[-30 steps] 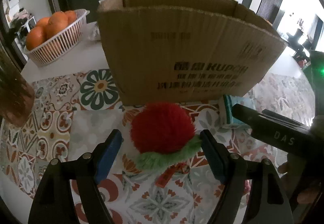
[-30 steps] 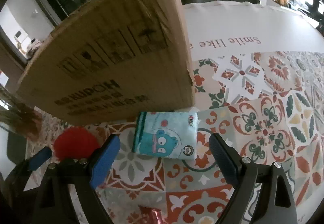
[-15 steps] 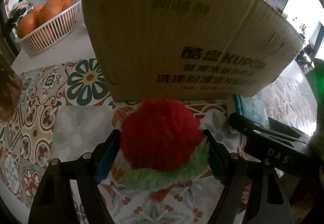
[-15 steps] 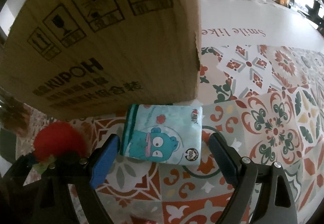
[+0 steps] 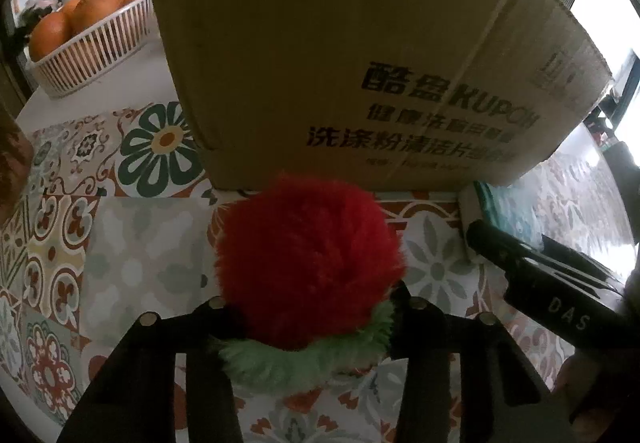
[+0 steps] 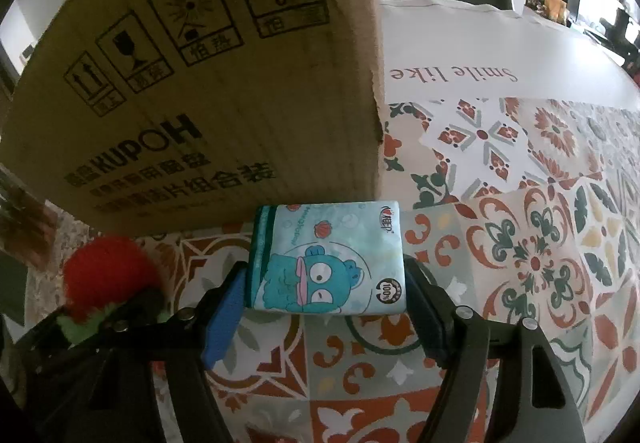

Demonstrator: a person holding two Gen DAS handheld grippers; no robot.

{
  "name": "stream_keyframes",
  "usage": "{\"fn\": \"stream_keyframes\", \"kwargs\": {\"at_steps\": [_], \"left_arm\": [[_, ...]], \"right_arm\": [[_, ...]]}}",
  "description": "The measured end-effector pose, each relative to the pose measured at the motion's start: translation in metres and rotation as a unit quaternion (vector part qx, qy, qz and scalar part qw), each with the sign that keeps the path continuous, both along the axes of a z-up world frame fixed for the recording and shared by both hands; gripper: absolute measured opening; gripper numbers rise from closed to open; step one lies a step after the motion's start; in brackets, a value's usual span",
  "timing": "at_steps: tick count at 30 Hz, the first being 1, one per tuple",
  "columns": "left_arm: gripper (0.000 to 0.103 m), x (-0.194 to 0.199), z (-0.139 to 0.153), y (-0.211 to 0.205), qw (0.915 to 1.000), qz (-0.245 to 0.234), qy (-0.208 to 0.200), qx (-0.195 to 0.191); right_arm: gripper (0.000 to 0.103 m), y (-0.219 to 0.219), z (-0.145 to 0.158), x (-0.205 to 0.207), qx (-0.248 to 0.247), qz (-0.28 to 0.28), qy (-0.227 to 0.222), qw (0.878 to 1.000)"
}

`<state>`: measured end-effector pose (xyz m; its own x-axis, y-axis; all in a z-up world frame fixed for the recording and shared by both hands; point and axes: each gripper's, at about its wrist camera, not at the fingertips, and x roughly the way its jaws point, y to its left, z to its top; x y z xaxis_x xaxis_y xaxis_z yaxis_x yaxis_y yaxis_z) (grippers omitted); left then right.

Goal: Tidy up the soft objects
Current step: 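Lift the red pompom plush with the left tool while the right tool lifts the tissue pack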

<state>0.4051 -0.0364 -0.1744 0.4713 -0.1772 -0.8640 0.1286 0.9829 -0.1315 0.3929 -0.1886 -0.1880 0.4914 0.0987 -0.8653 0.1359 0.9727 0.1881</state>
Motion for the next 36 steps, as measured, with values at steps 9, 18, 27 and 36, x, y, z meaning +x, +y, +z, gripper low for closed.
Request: {"fn": "stream_keyframes", "kwargs": {"at_steps": [9, 18, 27, 36], "left_arm": [[0.037, -0.013, 0.019, 0.003, 0.9997, -0.001, -0.026, -0.001], [0.037, -0.034, 0.047, 0.013, 0.9985, 0.002, -0.051, -0.019], [0.037, -0.059, 0.078, 0.013, 0.9964, 0.002, -0.081, -0.025], [0.037, -0.078, 0.108, 0.013, 0.9931, 0.002, -0.114, -0.027]], "right_arm": [[0.074, -0.008, 0.007, -0.022, 0.024, -0.005, -0.013, 1.0], [0.074, -0.022, 0.032, -0.045, 0.033, -0.005, -0.04, 0.999], [0.074, -0.024, 0.062, -0.076, 0.036, -0.003, -0.067, 0.997], [0.074, -0.015, 0.1, -0.11, 0.036, 0.003, -0.099, 0.994]]}}
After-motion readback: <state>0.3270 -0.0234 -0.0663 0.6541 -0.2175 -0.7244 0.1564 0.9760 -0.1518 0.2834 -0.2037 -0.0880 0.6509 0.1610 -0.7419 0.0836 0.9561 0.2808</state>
